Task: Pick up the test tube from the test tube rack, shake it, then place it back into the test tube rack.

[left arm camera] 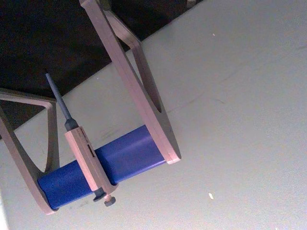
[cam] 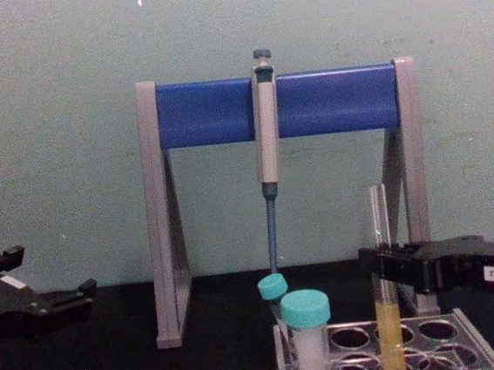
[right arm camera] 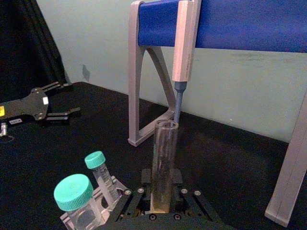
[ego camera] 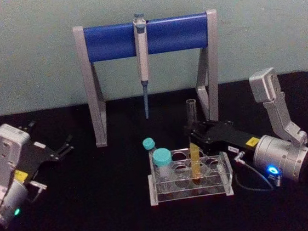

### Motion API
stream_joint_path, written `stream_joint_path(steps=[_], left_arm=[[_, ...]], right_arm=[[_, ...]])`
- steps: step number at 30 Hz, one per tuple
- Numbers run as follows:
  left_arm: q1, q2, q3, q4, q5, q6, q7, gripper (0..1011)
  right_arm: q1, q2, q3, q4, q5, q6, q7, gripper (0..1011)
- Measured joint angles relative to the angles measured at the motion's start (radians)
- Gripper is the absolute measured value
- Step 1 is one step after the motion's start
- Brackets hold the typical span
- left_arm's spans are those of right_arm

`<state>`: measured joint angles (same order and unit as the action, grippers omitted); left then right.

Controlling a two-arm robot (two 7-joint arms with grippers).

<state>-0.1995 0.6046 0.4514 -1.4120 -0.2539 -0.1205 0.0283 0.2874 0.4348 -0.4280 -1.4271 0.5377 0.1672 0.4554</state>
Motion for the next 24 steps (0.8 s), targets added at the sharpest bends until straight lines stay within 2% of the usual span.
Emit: stream_joint_path(steps=[4,24], left_arm=[[0.000,0.000,0.000,0.000,0.000,0.000,0.000,1009],[0.000,0.000,0.000,0.000,0.000,0.000,0.000,1010]], right_arm=[[0.000,0.000,0.000,0.000,0.000,0.000,0.000,222],[0.000,0.002,-0.002,0.000,0.000,-0.010,0.001,222]])
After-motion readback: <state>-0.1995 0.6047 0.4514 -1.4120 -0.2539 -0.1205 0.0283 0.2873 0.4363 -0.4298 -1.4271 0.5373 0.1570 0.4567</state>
